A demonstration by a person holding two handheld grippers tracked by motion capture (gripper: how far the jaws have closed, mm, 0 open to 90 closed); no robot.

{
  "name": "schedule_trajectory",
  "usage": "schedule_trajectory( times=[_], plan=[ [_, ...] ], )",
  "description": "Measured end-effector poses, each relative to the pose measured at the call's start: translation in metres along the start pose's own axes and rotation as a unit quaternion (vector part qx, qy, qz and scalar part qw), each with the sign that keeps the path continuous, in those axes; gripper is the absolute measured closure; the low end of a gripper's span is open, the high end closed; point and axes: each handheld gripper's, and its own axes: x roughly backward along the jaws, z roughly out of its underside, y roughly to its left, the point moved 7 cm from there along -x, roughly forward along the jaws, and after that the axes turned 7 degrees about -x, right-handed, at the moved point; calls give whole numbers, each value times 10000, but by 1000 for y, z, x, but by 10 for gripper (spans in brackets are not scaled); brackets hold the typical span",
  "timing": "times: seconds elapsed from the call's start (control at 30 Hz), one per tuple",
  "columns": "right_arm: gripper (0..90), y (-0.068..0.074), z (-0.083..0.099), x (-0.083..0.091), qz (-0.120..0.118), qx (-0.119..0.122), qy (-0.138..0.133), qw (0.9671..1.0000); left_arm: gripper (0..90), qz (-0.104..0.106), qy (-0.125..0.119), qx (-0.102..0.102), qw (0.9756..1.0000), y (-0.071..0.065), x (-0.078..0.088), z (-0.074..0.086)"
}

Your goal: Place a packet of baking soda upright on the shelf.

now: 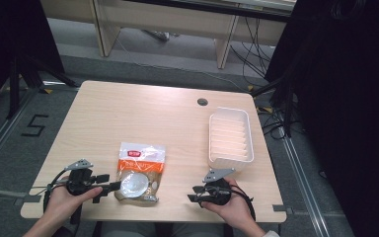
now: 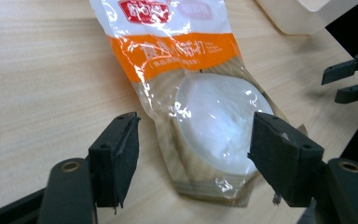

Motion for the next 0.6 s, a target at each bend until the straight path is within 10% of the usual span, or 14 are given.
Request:
schedule_trajectory(
  times=[0.6],
  plan=[
    [568,-1,-1,-2,93,-28,-26,9999,333,-135,-22,273,9995,28,-25,-28]
  ],
)
